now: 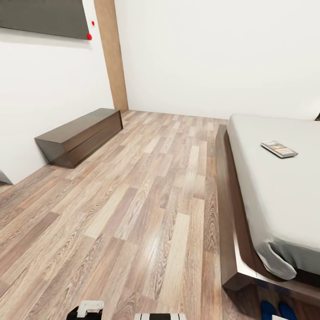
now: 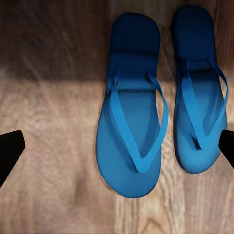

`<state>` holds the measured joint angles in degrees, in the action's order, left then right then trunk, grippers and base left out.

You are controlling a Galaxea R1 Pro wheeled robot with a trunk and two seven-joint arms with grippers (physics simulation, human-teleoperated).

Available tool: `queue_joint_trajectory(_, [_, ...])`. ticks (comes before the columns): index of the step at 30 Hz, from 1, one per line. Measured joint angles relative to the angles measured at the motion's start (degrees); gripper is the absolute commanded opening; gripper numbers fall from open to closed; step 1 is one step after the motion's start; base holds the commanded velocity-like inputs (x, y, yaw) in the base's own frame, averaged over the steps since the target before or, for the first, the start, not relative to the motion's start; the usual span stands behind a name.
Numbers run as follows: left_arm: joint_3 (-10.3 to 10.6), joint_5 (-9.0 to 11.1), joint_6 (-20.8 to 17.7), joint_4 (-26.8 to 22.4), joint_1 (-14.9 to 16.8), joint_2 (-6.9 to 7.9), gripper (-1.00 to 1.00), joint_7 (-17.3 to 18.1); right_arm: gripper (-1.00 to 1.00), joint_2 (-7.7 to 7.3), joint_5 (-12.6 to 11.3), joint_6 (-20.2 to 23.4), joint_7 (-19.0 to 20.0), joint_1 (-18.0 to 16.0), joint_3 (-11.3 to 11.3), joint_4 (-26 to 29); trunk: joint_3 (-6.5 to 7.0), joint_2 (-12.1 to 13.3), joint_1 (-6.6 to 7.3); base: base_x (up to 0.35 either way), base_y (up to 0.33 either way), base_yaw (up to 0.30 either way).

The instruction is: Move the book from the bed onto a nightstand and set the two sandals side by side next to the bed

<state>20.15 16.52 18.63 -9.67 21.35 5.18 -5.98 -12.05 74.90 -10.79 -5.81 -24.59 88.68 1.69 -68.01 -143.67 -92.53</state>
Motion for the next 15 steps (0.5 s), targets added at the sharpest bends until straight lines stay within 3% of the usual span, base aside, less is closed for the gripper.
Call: queue_joint_trajectory(15, [0.0, -0.04, -0.13, 0.0, -0.01, 0.02, 1.0, 0.03, 1.0, 0.65, 0.08, -0.06, 0.01, 0.0, -0.01, 0.05, 3.27, 0.2, 0.39, 0.0, 0.0, 0.008])
